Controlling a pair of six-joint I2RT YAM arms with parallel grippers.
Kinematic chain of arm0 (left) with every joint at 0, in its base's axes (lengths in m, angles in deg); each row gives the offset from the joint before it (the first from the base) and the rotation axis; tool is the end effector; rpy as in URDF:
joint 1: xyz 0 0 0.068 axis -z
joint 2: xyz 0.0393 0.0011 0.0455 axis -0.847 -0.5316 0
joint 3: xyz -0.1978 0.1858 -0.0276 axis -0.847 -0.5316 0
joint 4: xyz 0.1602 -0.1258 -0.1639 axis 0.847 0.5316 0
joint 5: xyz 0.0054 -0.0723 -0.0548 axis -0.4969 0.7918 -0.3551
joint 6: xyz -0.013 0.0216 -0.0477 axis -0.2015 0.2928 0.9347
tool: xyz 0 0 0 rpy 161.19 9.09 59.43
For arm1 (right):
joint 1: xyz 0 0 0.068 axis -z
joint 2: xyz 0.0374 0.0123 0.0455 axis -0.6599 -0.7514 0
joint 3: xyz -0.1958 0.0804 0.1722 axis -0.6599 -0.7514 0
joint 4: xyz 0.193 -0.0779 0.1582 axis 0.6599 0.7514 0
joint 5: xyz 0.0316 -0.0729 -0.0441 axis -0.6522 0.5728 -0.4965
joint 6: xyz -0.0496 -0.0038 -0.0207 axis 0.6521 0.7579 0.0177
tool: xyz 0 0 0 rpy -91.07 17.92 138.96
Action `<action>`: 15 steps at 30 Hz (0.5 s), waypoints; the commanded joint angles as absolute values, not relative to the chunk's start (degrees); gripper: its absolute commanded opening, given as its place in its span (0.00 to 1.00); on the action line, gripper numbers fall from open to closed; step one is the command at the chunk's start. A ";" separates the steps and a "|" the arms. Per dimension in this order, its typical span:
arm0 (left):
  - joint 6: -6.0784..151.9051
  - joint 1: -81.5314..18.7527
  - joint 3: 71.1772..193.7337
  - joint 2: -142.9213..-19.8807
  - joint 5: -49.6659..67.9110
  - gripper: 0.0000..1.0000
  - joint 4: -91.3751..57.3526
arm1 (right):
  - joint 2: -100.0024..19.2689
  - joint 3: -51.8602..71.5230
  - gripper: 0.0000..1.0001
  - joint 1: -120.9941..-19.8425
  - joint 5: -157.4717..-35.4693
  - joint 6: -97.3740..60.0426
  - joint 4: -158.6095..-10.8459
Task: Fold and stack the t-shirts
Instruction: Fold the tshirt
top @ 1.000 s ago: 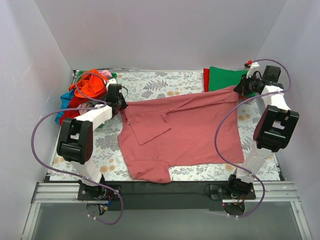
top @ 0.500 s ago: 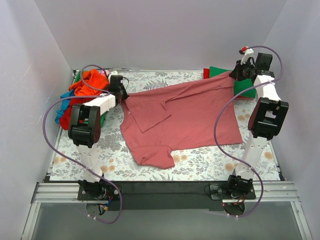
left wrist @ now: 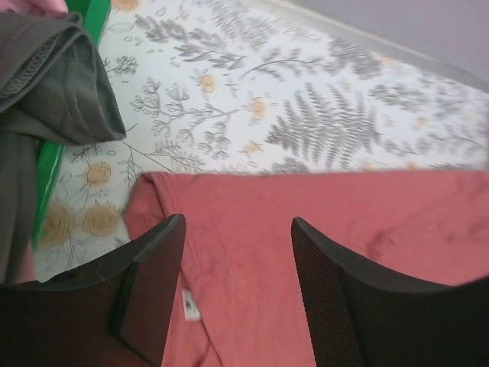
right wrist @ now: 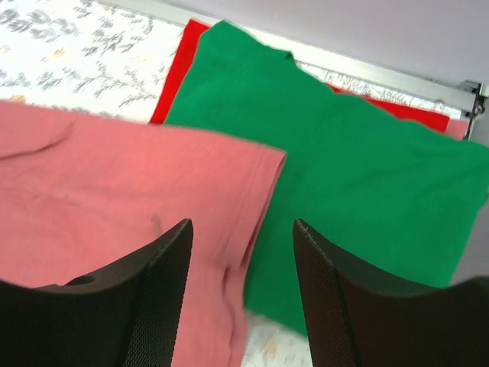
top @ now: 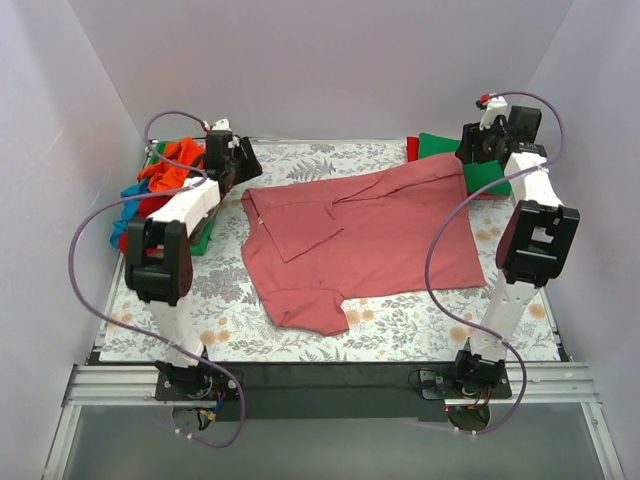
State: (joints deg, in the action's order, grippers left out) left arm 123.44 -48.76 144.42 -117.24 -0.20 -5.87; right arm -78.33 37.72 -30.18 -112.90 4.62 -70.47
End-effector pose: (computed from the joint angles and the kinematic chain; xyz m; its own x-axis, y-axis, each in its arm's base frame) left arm 0.4439 -0.0707 0.2366 -0.3996 -0.8308 -0.3874 -0.4475 0.5456 -0.7086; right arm 0.4857 -0.0806 0.2828 -0.4278 -0.1798 -0.8858 -0.3031 0.9518 -0.0469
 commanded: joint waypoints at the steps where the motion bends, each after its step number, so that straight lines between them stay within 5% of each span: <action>1: 121.37 -48.92 139.41 -100.18 5.43 0.57 -6.73 | -67.93 32.30 0.62 -30.57 -113.43 5.81 -72.14; 3: 120.92 -48.92 132.75 -94.79 7.00 0.63 -6.21 | -63.12 26.33 0.65 -30.83 -115.27 8.09 -71.79; 7: 127.67 -49.10 119.14 -79.15 9.12 0.94 -4.81 | -54.22 16.31 0.69 -30.83 -129.73 16.25 -66.09; 15: 142.54 -47.27 104.24 -62.09 27.84 0.79 16.77 | -34.39 -8.38 0.70 -34.87 -137.70 41.84 -45.25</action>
State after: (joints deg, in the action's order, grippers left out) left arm 135.94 -48.89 108.16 -63.80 18.51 2.26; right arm -40.01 -2.19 -33.46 -133.36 30.23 -54.36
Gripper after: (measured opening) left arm 0.795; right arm 0.695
